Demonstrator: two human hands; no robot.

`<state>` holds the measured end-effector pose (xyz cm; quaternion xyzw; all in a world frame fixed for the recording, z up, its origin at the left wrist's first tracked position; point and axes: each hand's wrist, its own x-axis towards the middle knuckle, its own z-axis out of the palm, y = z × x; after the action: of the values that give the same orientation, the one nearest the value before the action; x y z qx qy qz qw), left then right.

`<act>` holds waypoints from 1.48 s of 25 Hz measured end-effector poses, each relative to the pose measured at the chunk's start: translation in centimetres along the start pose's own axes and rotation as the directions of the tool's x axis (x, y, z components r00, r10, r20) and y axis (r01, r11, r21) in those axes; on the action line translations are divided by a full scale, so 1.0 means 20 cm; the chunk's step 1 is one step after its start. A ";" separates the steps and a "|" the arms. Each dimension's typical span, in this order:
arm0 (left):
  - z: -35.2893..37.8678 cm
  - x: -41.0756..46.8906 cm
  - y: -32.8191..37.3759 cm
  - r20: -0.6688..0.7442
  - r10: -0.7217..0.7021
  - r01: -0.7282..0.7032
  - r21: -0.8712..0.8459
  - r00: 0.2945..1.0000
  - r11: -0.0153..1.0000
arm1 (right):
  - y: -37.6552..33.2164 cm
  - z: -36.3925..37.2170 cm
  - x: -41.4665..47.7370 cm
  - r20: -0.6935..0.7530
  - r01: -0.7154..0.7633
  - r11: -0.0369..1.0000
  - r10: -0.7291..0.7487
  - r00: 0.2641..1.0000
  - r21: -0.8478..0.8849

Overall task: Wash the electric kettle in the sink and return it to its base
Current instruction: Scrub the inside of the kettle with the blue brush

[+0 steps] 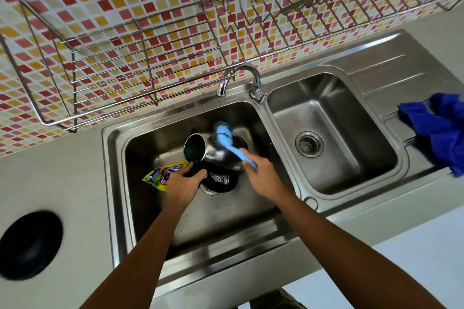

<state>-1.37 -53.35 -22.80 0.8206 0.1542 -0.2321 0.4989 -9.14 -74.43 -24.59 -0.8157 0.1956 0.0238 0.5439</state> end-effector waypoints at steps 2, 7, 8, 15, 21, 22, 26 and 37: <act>-0.01 -0.02 0.02 -0.002 0.003 -0.003 0.027 1.000 1.000 | 0.02 0.03 -0.03 0.054 0.066 0.997 -0.068 0.996 0.030; -0.03 -0.06 0.01 0.008 0.075 -0.076 0.130 0.997 0.989 | 0.14 -0.03 0.08 -0.136 -0.291 0.956 0.293 0.946 0.033; -0.03 -0.05 0.00 0.010 0.075 -0.076 0.150 0.997 0.986 | 0.10 -0.03 0.07 -0.107 -0.207 0.978 0.210 0.972 0.036; -0.08 -0.09 0.00 0.086 0.144 -0.164 0.314 0.986 0.935 | 0.08 -0.06 0.21 -0.097 -0.317 0.946 0.323 0.941 0.068; -0.06 -0.13 0.01 0.191 0.225 -0.291 0.476 0.955 0.830 | 0.05 -0.03 0.22 -0.039 -0.219 0.972 0.223 0.974 0.089; -0.05 -0.13 0.00 0.210 0.249 -0.324 0.532 0.945 0.782 | 0.09 -0.04 0.22 -0.076 -0.280 0.957 0.285 0.956 0.069; -0.01 -0.10 -0.02 0.312 0.253 -0.401 0.702 0.916 0.588 | 0.12 -0.16 0.15 -0.045 -0.304 0.944 0.300 0.953 -0.126; 0.08 -0.14 0.06 0.340 0.269 -0.433 0.751 0.901 0.499 | -0.41 -0.55 -0.19 0.281 0.107 0.886 0.027 0.959 -0.451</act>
<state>-3.49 -55.35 -20.98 0.9454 -0.1850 -0.2421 0.1157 -11.65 -80.50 -11.95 -0.9137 0.0886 0.1728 0.3569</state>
